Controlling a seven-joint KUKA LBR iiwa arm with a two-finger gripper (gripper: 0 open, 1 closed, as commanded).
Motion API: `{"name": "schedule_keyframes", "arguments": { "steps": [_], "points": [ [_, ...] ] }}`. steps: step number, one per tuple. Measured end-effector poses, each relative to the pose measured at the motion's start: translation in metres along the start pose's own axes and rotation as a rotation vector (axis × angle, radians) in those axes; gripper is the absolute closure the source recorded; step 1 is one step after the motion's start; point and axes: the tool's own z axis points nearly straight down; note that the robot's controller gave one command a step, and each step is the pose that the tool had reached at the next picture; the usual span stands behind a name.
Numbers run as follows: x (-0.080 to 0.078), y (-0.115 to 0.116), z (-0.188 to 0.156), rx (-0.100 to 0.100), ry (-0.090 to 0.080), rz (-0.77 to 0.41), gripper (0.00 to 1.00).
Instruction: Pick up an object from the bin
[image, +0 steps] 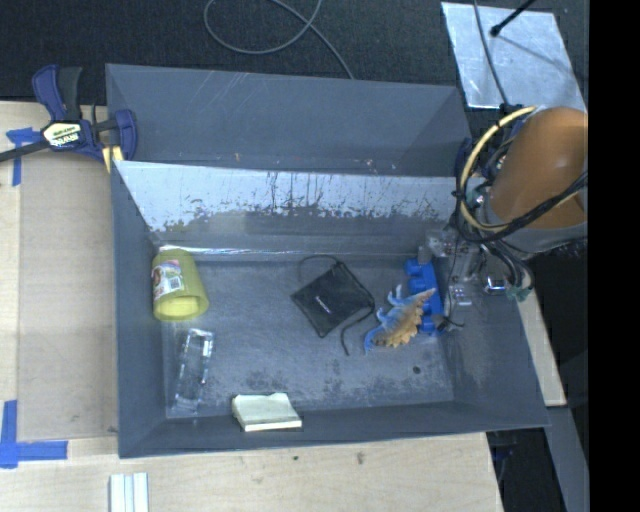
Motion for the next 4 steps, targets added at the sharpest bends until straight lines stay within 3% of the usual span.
{"name": "schedule_keyframes", "arguments": {
  "steps": [1,2,3,4],
  "points": [
    [-0.002,0.000,-0.005,0.001,-0.008,-0.002,0.00],
    [0.000,0.022,0.049,0.002,-0.011,-0.030,0.00],
    [-0.007,0.027,0.071,0.003,-0.013,-0.022,1.00],
    [-0.007,0.027,0.071,0.003,-0.013,-0.022,1.00]
  ]
}}
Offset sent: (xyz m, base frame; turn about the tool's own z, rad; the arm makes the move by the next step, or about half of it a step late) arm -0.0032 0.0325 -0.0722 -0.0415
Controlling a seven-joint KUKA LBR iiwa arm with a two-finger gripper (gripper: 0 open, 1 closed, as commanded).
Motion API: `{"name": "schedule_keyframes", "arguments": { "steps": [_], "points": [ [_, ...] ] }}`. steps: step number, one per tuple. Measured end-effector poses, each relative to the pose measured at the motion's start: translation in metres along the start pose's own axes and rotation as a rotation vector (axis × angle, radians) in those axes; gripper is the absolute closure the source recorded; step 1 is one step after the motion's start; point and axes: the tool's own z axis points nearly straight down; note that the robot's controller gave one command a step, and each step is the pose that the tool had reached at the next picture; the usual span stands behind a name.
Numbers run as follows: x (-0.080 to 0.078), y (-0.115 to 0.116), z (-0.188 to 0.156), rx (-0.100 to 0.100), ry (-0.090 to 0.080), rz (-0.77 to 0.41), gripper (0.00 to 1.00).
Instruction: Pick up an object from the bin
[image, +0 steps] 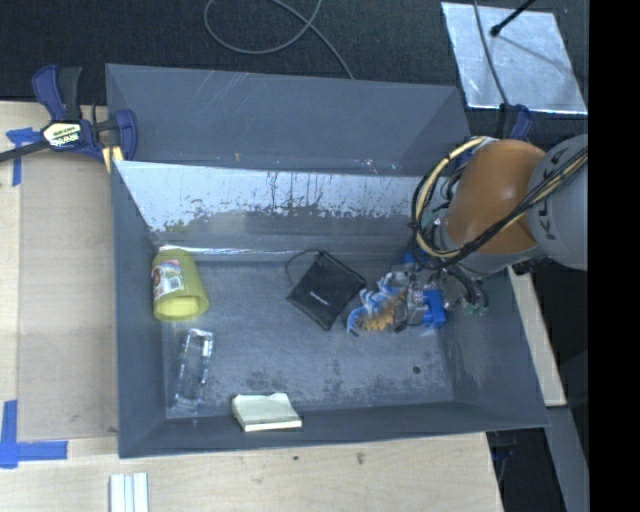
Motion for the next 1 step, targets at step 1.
{"name": "schedule_keyframes", "arguments": {
  "steps": [1],
  "points": [
    [-0.0083,-0.0087,-0.1143,0.001,-0.004,-0.046,1.00]
  ]
}}
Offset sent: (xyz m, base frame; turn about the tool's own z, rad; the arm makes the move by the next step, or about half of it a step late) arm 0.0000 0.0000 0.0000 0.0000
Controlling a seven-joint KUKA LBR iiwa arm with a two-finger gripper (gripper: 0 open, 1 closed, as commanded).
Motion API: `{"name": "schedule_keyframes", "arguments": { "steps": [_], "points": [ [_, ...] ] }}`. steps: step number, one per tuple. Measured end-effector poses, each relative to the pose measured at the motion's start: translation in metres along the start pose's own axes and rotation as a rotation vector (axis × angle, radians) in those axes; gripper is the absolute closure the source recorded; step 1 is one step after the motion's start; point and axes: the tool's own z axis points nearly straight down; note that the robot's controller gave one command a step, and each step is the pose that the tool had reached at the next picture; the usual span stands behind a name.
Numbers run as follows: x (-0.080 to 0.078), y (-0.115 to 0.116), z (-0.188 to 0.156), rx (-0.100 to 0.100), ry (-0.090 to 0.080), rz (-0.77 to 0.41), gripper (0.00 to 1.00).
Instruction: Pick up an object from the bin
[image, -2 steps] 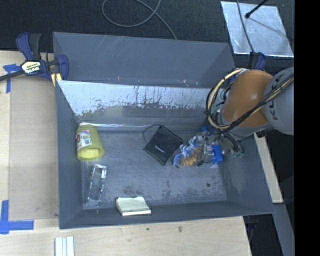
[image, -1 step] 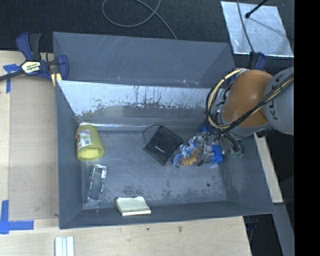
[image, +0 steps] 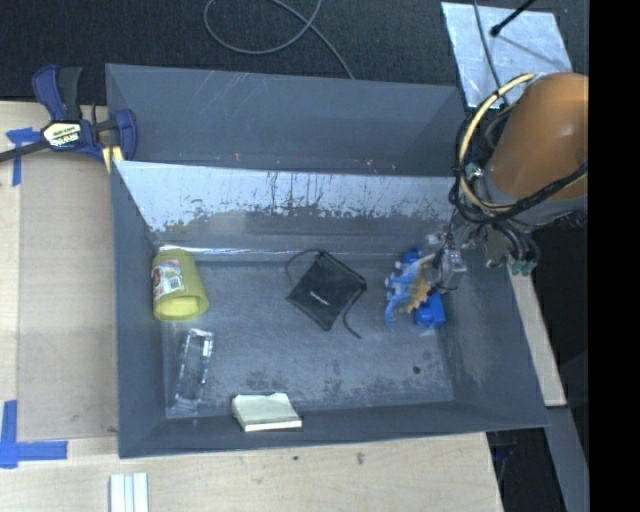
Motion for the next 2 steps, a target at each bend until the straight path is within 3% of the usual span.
{"name": "schedule_keyframes", "arguments": {
  "steps": [1,2],
  "points": [
    [0.000,0.000,0.000,0.000,0.000,-0.001,1.00],
    [0.005,-0.003,-0.039,-0.002,0.008,0.006,1.00]
  ]
}}
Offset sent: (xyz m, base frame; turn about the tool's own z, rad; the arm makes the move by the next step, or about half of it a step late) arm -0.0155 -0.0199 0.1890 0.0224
